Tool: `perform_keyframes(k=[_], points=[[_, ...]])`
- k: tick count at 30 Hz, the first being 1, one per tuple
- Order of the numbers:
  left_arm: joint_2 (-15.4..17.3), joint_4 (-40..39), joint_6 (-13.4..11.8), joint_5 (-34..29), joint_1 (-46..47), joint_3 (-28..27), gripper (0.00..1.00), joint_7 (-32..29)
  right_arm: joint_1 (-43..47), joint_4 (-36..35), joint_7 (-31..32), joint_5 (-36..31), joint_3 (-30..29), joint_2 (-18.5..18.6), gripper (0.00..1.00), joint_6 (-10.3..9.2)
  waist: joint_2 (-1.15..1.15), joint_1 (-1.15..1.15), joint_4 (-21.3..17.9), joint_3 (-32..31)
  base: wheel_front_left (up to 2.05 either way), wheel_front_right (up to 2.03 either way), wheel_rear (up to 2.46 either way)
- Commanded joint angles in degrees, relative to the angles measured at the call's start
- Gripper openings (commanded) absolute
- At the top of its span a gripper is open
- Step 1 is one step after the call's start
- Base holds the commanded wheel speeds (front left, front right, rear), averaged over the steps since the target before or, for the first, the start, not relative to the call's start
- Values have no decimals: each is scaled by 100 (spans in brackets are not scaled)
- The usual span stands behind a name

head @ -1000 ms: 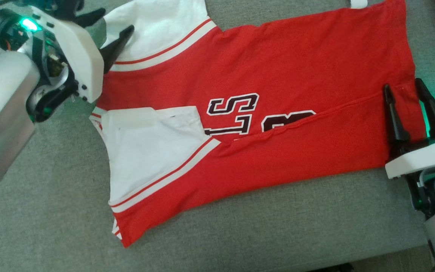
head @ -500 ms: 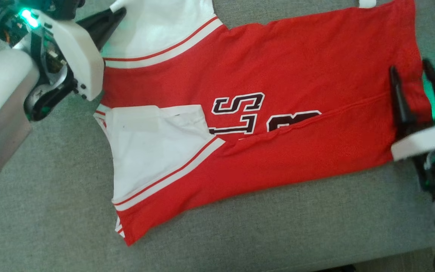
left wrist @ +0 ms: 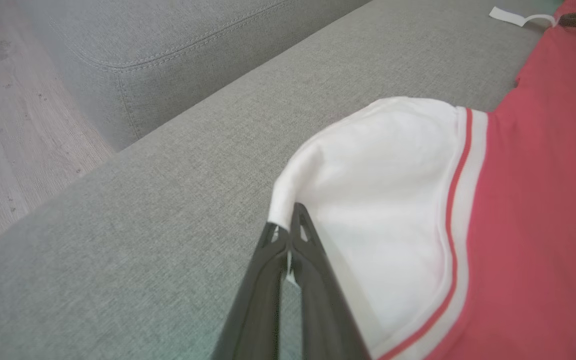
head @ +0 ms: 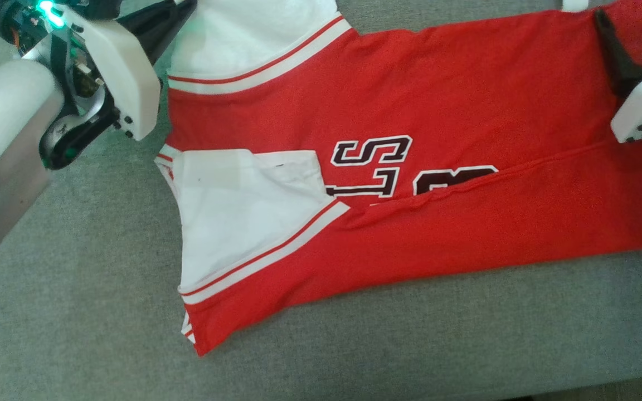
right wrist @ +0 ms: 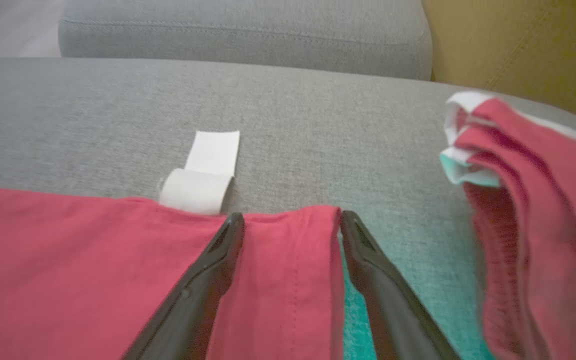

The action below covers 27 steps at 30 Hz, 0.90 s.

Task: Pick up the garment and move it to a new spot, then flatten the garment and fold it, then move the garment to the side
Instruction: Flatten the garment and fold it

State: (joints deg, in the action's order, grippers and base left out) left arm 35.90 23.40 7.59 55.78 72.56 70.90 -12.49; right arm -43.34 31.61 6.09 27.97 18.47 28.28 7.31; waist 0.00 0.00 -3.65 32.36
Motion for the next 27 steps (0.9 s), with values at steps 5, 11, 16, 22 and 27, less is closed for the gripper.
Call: perform_keyframes(k=[5, 11, 16, 22, 27], points=[[172, 6, -10, 83, 358, -136, 0, 146, -200, 101, 39, 161, 139, 266, 0, 18, 0, 0, 57, 26, 0, 0, 0], [193, 135, -10, 9, 480, -81, 0, 463, -385, 197, -289, 203, 146, 252, 0, 18, 0, 0, 47, 46, 0, 0, 0], [138, 327, -10, -195, 638, -131, 0, 969, -554, 216, -713, 292, 50, 211, 0, 18, 0, 0, 9, 0, 0, 0, 0], [75, 376, -28, -424, 716, -191, 0, 1533, -492, 130, -1122, 441, -66, 301, 0, 18, 0, 0, 29, -181, 0, 0, 0], [149, 125, -24, -532, 413, -86, 0, 1853, -36, -22, -1234, 724, -55, 446, 0, 18, 0, 0, 107, -417, 0, 0, 0]])
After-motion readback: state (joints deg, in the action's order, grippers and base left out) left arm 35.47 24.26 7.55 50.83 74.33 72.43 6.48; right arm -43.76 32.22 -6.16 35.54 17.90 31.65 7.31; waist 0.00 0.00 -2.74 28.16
